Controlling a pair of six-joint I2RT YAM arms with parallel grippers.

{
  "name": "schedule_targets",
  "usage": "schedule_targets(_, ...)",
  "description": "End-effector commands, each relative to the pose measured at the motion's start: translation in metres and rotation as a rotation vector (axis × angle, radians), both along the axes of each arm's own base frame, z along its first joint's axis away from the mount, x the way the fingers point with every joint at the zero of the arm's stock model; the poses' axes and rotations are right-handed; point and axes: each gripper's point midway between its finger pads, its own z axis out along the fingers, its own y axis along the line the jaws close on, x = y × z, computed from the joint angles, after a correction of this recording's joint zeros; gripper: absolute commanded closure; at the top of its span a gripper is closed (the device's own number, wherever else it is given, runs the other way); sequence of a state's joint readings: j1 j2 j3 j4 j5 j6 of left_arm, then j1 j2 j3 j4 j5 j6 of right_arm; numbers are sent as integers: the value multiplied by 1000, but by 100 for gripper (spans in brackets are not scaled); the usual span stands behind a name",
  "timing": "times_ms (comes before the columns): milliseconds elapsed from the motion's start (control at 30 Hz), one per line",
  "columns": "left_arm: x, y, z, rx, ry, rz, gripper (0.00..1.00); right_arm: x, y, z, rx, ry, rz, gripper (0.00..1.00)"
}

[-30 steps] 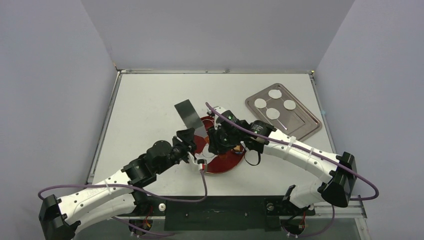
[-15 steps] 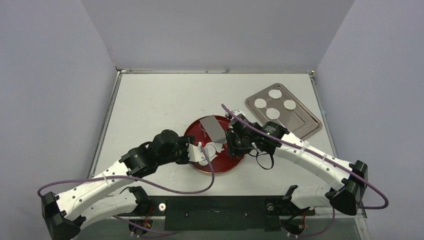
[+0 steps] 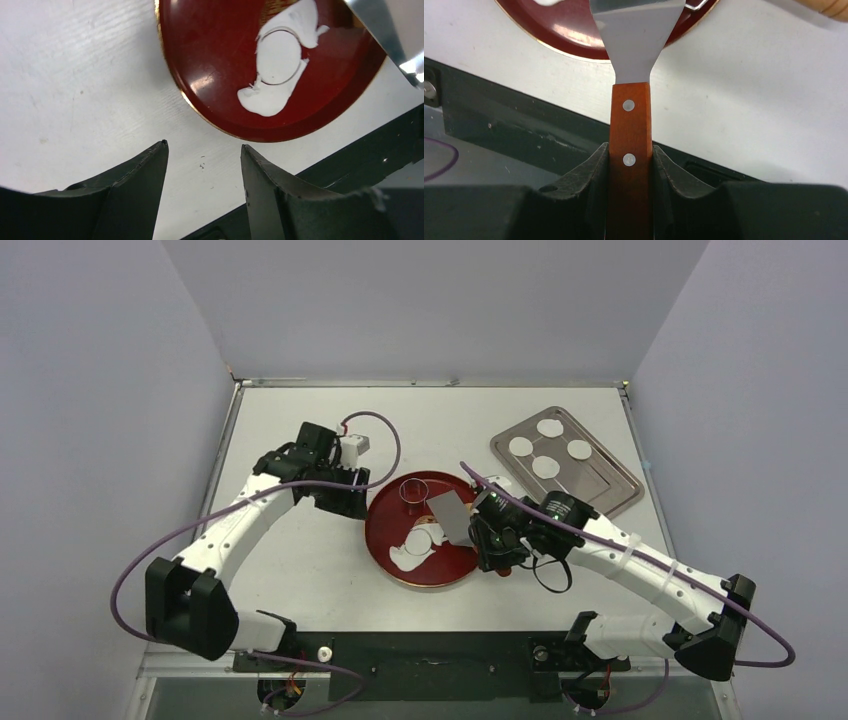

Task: Roll out the dumpling wrappers from the dough
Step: Remove the dumpling wrapper from the work surface.

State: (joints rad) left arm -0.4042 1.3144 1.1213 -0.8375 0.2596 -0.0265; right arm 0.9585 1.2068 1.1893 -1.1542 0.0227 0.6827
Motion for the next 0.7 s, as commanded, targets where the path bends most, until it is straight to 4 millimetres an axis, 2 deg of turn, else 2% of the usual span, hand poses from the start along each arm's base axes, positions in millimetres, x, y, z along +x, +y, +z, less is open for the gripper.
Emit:
schedule_targets(0, 1, 8, -12, -43, 168, 204, 47, -12, -4, 21, 34, -23, -11, 100)
schedule_targets(133, 33, 14, -23, -36, 42, 315, 47, -27, -3, 22, 27, 9, -2, 100)
schedule_targets(267, 44, 23, -50, -4, 13, 418, 46, -39, -8, 17, -9, 51, 7, 100)
schedule_targets(400, 42, 16, -72, -37, 36, 436, 46, -46, -11, 16, -23, 75, 4, 100)
schedule_targets(567, 38, -2, -81, -76, 58, 421, 45, -55, -12, 10, -71, 111, 22, 100)
schedule_targets(667, 38, -2, -93, -58, 85, 437, 45, -61, -13, 9, -85, 124, 29, 100)
